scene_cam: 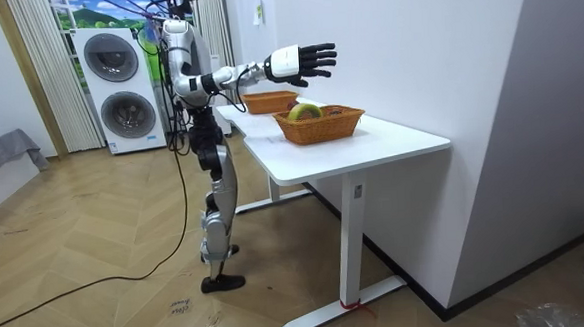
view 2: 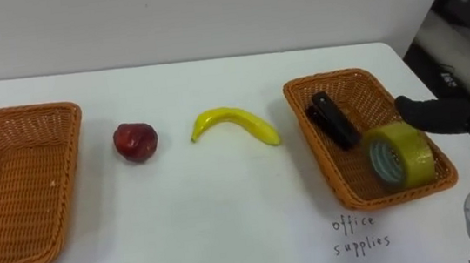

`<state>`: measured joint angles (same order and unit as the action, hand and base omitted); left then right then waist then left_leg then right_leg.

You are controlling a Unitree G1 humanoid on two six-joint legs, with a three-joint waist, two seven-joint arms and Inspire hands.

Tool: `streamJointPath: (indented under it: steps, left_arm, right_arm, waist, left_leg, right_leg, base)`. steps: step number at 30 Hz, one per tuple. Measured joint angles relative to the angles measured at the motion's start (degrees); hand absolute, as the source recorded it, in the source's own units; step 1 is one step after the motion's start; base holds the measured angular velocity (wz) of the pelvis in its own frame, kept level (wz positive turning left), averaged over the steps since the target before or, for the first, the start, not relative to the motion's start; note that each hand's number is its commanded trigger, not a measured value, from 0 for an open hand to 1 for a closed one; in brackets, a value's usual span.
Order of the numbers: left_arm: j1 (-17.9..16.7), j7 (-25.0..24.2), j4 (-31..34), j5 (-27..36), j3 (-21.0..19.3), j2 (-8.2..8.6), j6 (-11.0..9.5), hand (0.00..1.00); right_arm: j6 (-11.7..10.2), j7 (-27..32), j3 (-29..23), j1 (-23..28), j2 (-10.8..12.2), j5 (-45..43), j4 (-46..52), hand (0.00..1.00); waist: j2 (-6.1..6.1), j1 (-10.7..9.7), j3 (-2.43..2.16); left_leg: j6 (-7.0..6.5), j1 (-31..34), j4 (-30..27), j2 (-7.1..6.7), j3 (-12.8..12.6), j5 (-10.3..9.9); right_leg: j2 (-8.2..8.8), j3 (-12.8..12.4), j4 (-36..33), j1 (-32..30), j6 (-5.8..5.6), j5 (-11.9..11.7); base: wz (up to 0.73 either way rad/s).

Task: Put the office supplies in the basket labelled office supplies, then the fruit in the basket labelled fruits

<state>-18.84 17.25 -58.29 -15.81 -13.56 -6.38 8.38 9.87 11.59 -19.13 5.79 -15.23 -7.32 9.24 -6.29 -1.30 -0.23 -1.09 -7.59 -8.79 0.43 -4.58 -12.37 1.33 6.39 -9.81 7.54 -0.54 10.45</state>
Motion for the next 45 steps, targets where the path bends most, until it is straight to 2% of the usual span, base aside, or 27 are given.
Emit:
streamJointPath:
  steps: [15, 16, 22, 25, 26, 32, 36, 45]
  left_arm:
    - [-0.2, 0.1, -0.2, -0.1, 0.0, 0.03, 0.0, 0.00]
    - [-0.3, 0.1, 0.0, -0.1, 0.1, 0.05, 0.0, 0.00]
    - [-0.3, 0.0, 0.7, -0.2, 0.2, 0.06, -0.1, 0.00]
    - [-0.3, -0.5, 1.2, -0.1, 0.3, 0.07, -0.4, 0.00]
    - [-0.4, -0.6, 1.0, -0.1, 0.3, 0.13, -0.4, 0.00]
    - [-0.7, -1.7, 0.8, -0.2, 0.3, 0.25, -0.4, 0.00]
    - [-0.7, -2.0, 0.9, -0.2, 0.3, 0.35, 0.0, 0.00]
    - [-0.6, -4.0, 0.9, -0.1, 0.3, 0.44, 0.0, 0.00]
  right_arm:
    - [0.0, -0.5, 0.0, 0.0, 0.0, 0.1, 0.7, 0.00]
    - [0.0, -0.5, 0.1, 0.0, 0.0, 0.1, 1.4, 0.00]
    - [0.0, -2.0, 0.5, -0.3, -0.1, 0.3, 7.3, 0.00]
    - [0.0, -4.2, 0.7, -0.5, -1.1, 0.3, 9.2, 0.00]
    - [0.0, -5.2, 1.1, -1.8, -1.2, 0.6, 9.3, 0.00]
    - [0.0, -6.9, 2.3, -9.4, -1.5, 1.1, 9.4, 0.00]
    - [0.0, -7.4, 2.3, -11.2, -2.7, 0.5, 9.5, 0.00]
    - [0.0, -8.3, 5.3, -14.1, -2.7, 0.0, 9.4, 0.00]
  waist:
    - [0.14, 0.3, 0.09]
    - [-0.03, 0.3, -0.03]
    - [0.14, 0.8, 0.00]
    - [-0.02, 1.6, 0.02]
    - [-0.34, 1.7, -0.10]
    - [-0.86, 2.3, 0.06]
    - [-1.04, 3.2, 0.00]
    - [-1.09, 3.7, 0.10]
  left_leg:
    - [0.00, 0.0, 0.1, -0.10, -0.2, 0.0]
    - [0.00, 0.0, 0.1, -0.09, -0.2, 0.0]
    - [0.00, -0.1, 0.1, -0.10, -0.2, 0.0]
    - [0.00, 0.0, 0.0, -0.18, -0.1, 0.0]
    - [-0.01, 0.0, 0.1, -0.19, -0.1, 0.0]
    - [0.00, 0.4, 0.0, -0.20, 0.8, 0.0]
    - [0.00, 0.8, -0.4, -0.28, 1.6, 0.0]
    - [0.01, 1.1, -0.7, -0.30, 2.2, 0.0]
  right_leg:
    - [-0.07, -0.1, 0.0, -0.1, 0.00, 0.0]
    - [-0.06, -0.1, 0.0, -0.2, 0.00, 0.0]
    - [-0.04, 0.0, 0.0, -0.2, 0.00, 0.0]
    - [0.07, 0.3, -0.1, -0.2, 0.00, 0.0]
    - [0.08, 0.3, -0.1, -0.1, 0.00, 0.0]
    - [0.15, 1.8, 0.0, 0.0, 0.00, 0.0]
    - [0.25, 2.9, 0.0, 0.1, 0.00, 0.0]
    - [0.31, 4.1, 0.1, 0.2, 0.00, 0.0]
  base:
    - [0.00]
    - [0.00]
    - [0.00]
    - [0.00]
    - [0.00]
    - [0.08]
    - [0.12]
    - [0.05]
